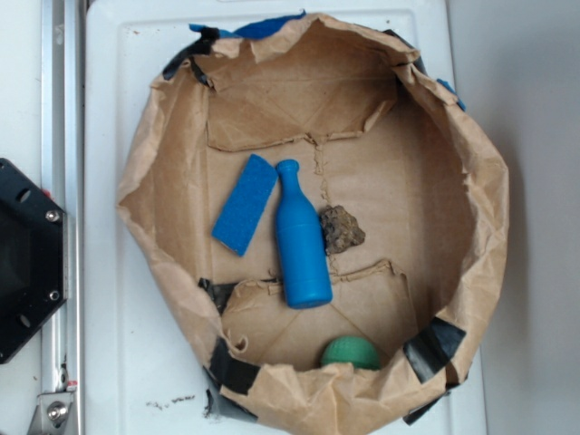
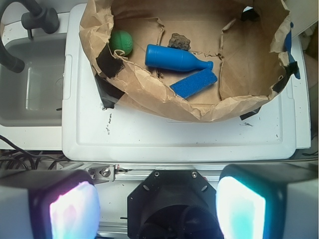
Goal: Grab the rock.
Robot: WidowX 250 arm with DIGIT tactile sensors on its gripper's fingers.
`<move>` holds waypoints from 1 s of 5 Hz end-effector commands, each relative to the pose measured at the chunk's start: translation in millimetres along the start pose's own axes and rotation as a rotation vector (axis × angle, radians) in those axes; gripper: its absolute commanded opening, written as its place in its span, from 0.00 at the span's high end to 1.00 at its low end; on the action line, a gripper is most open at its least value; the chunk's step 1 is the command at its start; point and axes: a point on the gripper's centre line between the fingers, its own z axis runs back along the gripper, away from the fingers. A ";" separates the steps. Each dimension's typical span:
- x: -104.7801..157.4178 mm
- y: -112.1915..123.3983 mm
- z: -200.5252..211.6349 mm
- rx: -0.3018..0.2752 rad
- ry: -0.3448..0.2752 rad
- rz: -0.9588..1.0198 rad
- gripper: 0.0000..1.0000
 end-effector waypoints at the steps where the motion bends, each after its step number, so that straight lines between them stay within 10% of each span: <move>1: 0.0 0.0 0.0 0.000 0.000 0.000 0.00; 3: 74.2 11.6 -7.8 0.014 -0.129 0.028 0.00; 5: 146.5 36.2 -66.5 -0.024 -0.124 0.146 0.00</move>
